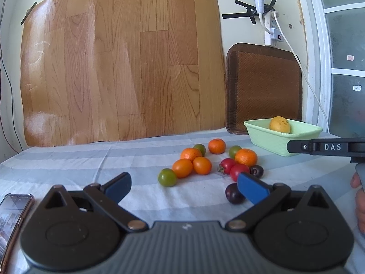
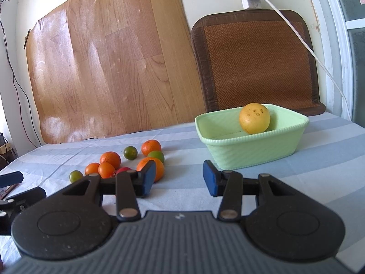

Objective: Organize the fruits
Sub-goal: 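Close the left gripper around a dark purple plum, then carry the plum with the left gripper over the green bowl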

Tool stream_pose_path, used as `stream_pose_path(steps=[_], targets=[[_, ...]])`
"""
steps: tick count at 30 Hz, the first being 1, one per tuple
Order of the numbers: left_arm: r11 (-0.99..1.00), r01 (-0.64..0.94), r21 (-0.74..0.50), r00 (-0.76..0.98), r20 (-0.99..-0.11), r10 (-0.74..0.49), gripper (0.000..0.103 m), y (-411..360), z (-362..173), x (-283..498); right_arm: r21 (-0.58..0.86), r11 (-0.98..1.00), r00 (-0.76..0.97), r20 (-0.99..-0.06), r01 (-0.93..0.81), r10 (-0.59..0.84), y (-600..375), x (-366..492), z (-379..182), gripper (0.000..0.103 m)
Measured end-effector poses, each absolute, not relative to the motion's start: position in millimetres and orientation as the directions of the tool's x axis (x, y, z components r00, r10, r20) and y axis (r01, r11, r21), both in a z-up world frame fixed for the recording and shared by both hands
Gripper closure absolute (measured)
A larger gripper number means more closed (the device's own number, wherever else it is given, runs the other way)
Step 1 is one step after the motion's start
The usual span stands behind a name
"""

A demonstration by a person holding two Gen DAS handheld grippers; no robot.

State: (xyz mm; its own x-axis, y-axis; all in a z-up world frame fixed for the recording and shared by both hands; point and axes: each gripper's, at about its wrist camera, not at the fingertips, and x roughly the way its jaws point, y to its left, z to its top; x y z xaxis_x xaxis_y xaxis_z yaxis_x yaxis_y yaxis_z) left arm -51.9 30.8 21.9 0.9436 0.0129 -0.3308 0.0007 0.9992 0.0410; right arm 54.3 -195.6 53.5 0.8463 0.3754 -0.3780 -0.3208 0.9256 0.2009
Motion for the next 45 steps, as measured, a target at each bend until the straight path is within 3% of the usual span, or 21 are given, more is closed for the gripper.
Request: stream_pose_path(steps=[12, 21, 23, 27, 29, 30, 35, 39, 45], targets=[[0.998, 0.015, 0.053, 0.944, -0.331, 0.003, 0.000, 29, 22, -52, 0.200, 0.926, 0.847, -0.377, -0.320, 0.374, -195, 54, 53, 0.055], [0.980, 0.188, 0.065, 0.898, -0.415, -0.144, 0.001, 5, 20, -29, 0.208, 0.921, 0.844, -0.373, -0.328, 0.385, -194, 53, 53, 0.055], [0.973, 0.214, 0.087, 0.878, -0.455, -0.153, 0.009, -5, 18, -16, 0.213, 0.919, 0.843, -0.372, -0.330, 0.389, -195, 53, 52, 0.055], [0.953, 0.251, 0.170, 0.821, -0.558, -0.117, 0.054, -26, 6, 7, 0.221, 0.916, 0.839, -0.372, -0.335, 0.397, -198, 53, 52, 0.055], [0.955, 0.264, 0.133, 0.802, -0.580, -0.141, 0.063, -24, 4, 11, 0.221, 0.915, 0.838, -0.370, -0.339, 0.400, -198, 53, 52, 0.055], [0.959, 0.255, 0.127, 0.808, -0.573, -0.139, 0.074, -21, 4, 10, 0.220, 0.914, 0.838, -0.370, -0.341, 0.402, -197, 53, 52, 0.055], [0.974, 0.208, 0.087, 0.822, -0.555, -0.126, 0.074, 0, 6, -1, 0.191, 0.890, 0.789, -0.412, -0.414, 0.456, -187, 56, 52, 0.055], [0.985, 0.159, 0.062, 0.828, -0.552, -0.099, 0.074, 25, 7, -7, 0.087, 0.852, 0.739, -0.458, -0.516, 0.494, -161, 53, 52, 0.055], [0.988, 0.149, -0.028, 0.823, -0.550, -0.140, 0.074, 39, 7, -6, -0.100, 0.822, 0.700, -0.587, -0.561, 0.407, -126, 71, 40, 0.055]])
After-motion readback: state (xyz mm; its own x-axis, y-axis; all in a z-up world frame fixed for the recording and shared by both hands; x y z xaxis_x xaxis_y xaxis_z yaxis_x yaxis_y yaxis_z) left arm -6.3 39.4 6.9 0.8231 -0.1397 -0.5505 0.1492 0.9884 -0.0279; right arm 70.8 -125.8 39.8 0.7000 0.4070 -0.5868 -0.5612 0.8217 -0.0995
